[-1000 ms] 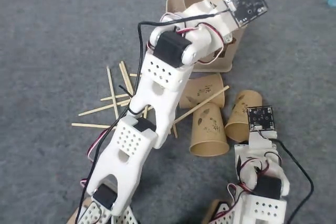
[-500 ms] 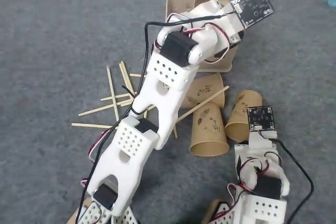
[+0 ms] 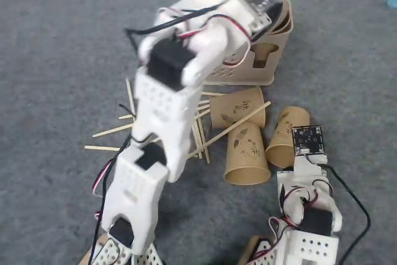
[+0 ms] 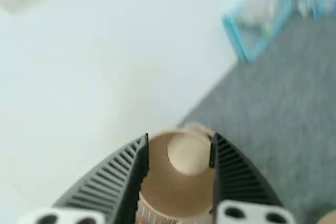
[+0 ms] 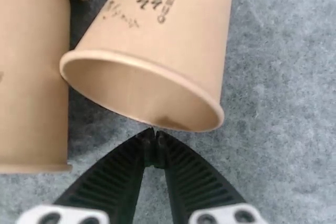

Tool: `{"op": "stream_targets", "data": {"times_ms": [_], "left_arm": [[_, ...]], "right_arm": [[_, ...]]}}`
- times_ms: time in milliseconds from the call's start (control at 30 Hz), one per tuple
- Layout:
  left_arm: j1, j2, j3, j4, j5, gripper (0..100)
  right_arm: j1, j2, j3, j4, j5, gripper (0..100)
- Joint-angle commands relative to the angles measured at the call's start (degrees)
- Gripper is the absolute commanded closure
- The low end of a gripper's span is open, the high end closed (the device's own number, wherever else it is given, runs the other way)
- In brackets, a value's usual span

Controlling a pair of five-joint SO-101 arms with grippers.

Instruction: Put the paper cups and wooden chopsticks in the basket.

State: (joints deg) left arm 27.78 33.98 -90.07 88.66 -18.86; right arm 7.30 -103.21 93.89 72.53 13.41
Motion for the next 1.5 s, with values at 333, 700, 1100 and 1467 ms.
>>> {"op": "stream_targets", "data": {"times_ms": [333, 700, 1100, 1467], "left_arm": [[-4.0, -4.5, 3.0, 12.0, 19.3, 99], [-1.7, -10.6, 19.6, 12.2, 19.6, 99], [-0.4, -24.9, 64.6, -11.3, 25.2, 99], [-0.2, -31.1, 92.9, -48.7, 30.0, 99]], "right_arm": [[0.3, -0.7, -0.2, 0.5, 0.9, 99.1], [0.3, -0.7, -0.2, 0.5, 0.9, 99.1], [0.3, -0.7, -0.2, 0.5, 0.9, 99.0], [0.3, -0.7, -0.2, 0.5, 0.9, 99.0]]}}
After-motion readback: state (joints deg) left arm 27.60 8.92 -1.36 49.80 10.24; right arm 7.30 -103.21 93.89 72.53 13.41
